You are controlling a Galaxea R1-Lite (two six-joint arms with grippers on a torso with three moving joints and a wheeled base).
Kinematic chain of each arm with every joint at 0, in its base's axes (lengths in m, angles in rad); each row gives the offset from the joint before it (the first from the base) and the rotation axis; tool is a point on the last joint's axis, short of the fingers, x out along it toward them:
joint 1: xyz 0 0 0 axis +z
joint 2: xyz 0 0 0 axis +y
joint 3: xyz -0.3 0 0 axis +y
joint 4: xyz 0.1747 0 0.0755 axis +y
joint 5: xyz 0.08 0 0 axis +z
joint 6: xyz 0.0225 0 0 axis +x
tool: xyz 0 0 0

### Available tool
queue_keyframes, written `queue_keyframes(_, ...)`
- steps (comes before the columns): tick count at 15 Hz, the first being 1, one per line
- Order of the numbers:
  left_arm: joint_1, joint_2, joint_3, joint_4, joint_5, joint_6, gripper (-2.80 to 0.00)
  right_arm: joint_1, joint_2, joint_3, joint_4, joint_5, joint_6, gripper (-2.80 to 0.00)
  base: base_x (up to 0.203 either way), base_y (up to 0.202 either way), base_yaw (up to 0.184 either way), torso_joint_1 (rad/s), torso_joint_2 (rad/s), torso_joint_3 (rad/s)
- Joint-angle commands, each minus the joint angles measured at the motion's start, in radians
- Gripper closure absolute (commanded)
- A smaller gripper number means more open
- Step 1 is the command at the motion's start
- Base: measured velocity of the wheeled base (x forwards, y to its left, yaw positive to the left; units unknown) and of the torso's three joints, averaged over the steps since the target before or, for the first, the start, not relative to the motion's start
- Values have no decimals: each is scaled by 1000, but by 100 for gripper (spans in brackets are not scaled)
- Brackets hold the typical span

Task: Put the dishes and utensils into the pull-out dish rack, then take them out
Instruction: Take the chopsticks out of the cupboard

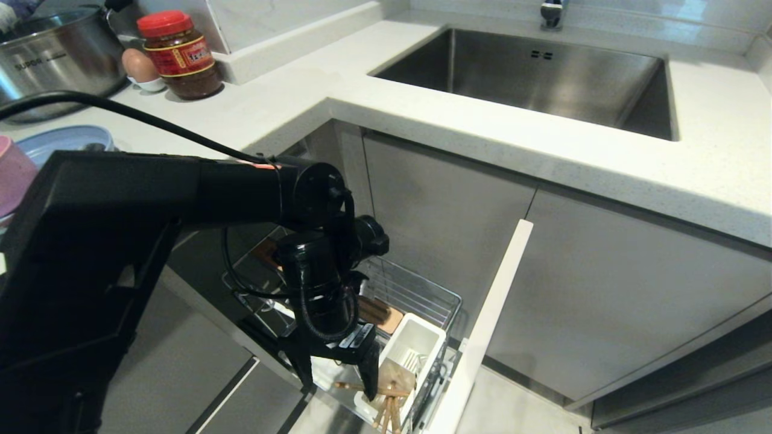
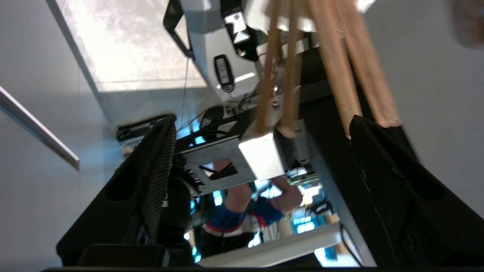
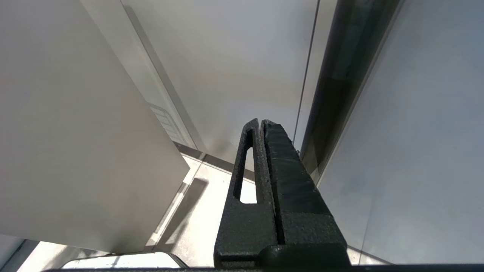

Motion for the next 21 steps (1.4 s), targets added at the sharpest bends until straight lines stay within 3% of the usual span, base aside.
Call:
queue_keyframes(1,13,57,-19,46,-7,28,-280,0,-4,0,0,0,0,0,0,0,0,0,0,0)
queue_keyframes(8,34,135,-52,111,-32,102,-280,0,-4,0,0,0,0,0,0,0,0,0,0,0)
queue_keyframes(21,32,176,-59,76,-76,103,-280,0,-4,0,0,0,0,0,0,0,0,0,0,0)
